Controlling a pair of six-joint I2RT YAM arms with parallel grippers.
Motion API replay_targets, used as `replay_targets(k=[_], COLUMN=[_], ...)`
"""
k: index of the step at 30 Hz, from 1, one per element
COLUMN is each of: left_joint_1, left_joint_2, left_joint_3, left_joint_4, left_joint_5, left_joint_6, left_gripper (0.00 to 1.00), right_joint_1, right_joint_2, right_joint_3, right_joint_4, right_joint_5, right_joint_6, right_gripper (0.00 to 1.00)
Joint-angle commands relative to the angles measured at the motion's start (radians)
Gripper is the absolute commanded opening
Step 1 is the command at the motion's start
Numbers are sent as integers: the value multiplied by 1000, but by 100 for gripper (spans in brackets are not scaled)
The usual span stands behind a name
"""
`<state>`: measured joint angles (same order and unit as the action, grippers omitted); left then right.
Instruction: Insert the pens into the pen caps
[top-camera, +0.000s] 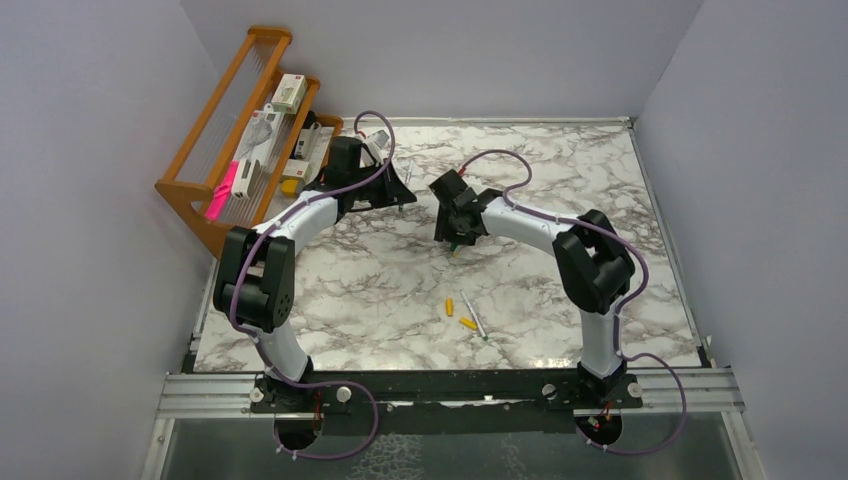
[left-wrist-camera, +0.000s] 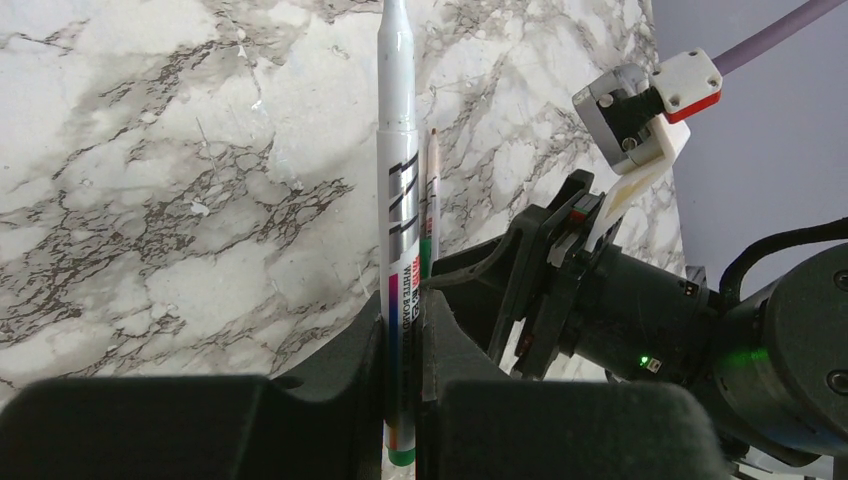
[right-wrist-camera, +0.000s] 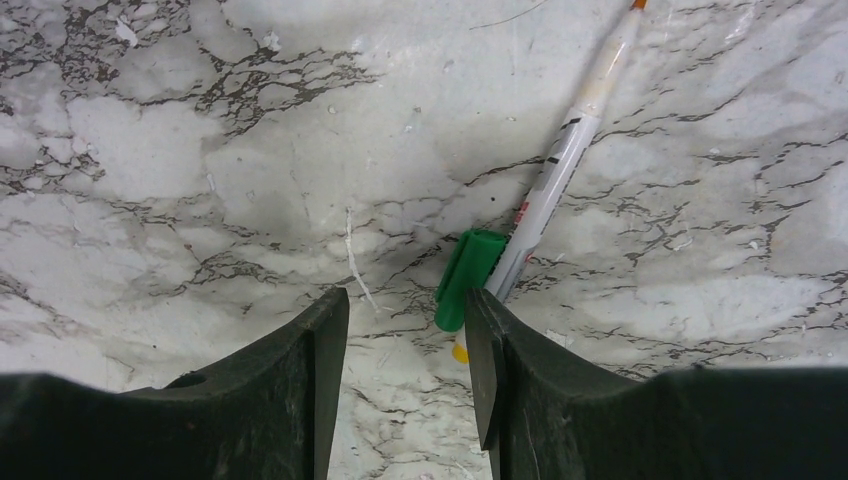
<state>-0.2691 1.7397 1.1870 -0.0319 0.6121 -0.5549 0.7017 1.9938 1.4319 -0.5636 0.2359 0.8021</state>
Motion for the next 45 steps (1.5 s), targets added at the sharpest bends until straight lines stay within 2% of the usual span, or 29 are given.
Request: replay_targets(k=[1,14,19,25,36,40,45], left_joint_1=[5,5,5,5,6,6,5], left_joint_2=[10,15,9,5,-2,-4,-7], left_joint_3=[13,15,12,14,13,10,6], left_joint_4=[16,14,12,11,14,17,22], left_joint_5=[0,0,0,-2,-2,0,1], left_joint_6=[-5,-3,-3,0,0,-3,-6], left_gripper=[0,0,0,0,0,0,0], right_joint_1=[9,9,9,9,9,9,7], right_joint_2=[27,74,135,206,182,156,127], right_joint_3=[10,41,136,233,198,185,174], right_joint_4=[17,-35,-129,-224,-203,-203,-181], right_joint_5=[-25,-11,35,71,69,77,85], right_joint_6=[-8,29,62,71,56,51,27], right_gripper=[47,46,44,34,12,15,36])
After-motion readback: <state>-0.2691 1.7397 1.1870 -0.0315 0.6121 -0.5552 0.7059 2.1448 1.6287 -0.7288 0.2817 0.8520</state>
